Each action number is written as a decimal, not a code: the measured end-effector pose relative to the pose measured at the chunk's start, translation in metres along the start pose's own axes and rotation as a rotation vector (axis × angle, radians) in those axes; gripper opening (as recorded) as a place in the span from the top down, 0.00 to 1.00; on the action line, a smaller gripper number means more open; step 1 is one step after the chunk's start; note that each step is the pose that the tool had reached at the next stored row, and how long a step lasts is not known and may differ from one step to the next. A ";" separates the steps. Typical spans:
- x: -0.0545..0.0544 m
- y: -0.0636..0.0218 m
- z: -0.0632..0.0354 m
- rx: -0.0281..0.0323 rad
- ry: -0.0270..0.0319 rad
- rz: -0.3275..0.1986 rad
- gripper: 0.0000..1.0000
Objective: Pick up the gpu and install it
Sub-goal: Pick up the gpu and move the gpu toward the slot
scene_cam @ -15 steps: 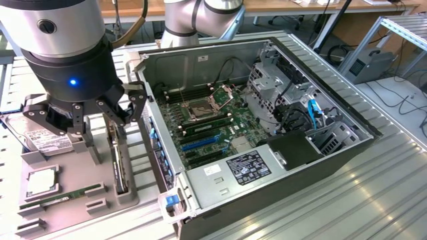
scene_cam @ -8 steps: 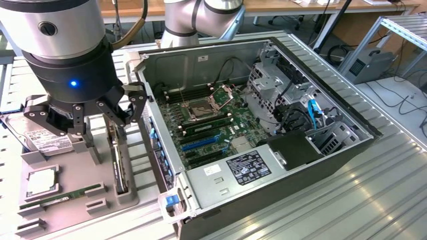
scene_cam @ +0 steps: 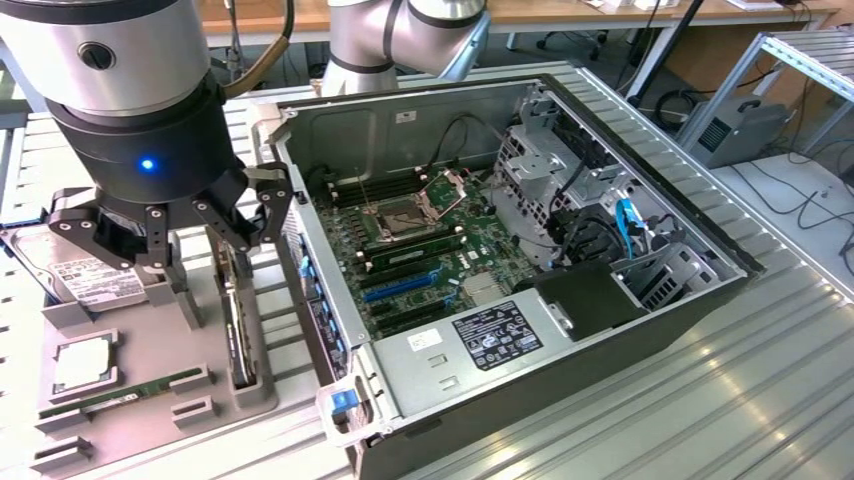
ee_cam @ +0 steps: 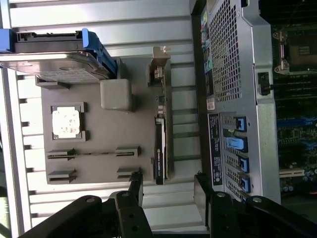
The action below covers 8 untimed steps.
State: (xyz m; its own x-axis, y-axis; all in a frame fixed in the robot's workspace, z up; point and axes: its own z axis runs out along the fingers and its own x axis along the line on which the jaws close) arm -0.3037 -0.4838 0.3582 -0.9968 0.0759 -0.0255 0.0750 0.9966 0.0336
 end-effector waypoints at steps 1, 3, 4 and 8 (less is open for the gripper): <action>0.000 0.0002 0.0001 0.0000 0.0000 0.000 0.46; 0.000 0.0007 0.0004 0.0000 0.0000 0.000 0.46; 0.000 0.0009 0.0005 0.0001 0.0001 0.000 0.46; 0.000 0.0015 0.0011 0.0001 0.0000 0.000 0.46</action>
State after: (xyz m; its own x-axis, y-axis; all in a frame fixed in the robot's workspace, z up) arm -0.3037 -0.4823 0.3571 -0.9968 0.0760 -0.0254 0.0751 0.9966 0.0335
